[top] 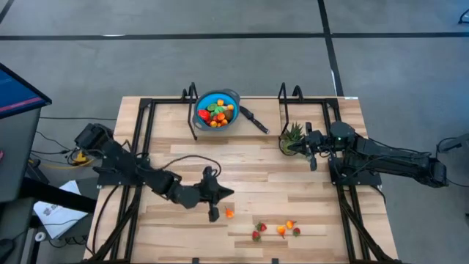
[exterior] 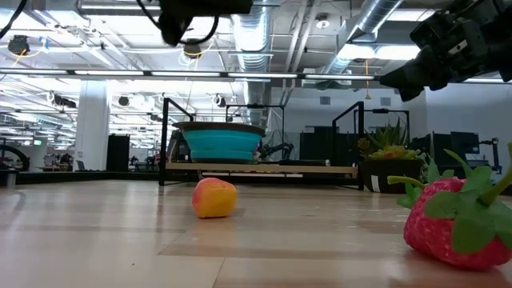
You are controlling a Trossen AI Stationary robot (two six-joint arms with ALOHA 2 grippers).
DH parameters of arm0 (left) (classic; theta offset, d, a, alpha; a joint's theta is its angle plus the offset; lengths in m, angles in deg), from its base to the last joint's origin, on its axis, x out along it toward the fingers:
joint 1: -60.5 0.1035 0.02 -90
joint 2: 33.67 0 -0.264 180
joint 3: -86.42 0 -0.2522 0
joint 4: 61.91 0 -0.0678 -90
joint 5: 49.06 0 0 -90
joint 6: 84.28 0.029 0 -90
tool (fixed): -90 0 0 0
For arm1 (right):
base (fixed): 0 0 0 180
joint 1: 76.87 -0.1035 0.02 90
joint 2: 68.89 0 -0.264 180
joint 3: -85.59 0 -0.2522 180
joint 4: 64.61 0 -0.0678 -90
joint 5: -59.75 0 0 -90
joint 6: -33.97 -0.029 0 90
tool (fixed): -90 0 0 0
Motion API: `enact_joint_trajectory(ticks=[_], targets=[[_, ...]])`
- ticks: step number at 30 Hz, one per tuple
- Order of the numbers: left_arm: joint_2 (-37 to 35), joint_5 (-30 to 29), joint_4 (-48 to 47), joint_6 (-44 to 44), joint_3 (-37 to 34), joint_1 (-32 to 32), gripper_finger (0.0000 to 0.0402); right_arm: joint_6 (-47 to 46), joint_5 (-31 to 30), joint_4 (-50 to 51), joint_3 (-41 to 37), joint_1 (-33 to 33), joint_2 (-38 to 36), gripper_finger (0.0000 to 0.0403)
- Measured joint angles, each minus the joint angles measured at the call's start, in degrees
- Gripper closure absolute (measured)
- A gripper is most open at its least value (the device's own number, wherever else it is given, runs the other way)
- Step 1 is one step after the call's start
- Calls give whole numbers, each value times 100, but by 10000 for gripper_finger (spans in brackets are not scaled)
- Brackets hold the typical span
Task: Pick & Place Fruit
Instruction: Put the pear into the basket
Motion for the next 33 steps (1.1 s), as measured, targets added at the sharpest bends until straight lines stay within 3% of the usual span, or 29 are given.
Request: enact_joint_trajectory(ticks=[6, 13, 20, 25, 33], targets=[[-184, 293, -696, 450, 475, 270, 400, 0, 2, -4, 0, 0, -2, 403], [-141, 326, -1713, 100, 915, 300, 400, 3, 0, -2, 0, 0, -2, 403], [23, 391, -1761, -457, 931, 244, 401, 2, -60, -2, 0, 0, -2, 403], [442, 629, -1307, -490, 940, 200, 401, 74, -62, -4, 0, 0, -1, 403], [1126, 666, -1539, -300, 1810, 63, 401, 122, -66, -5, 0, 2, 0, 403]])
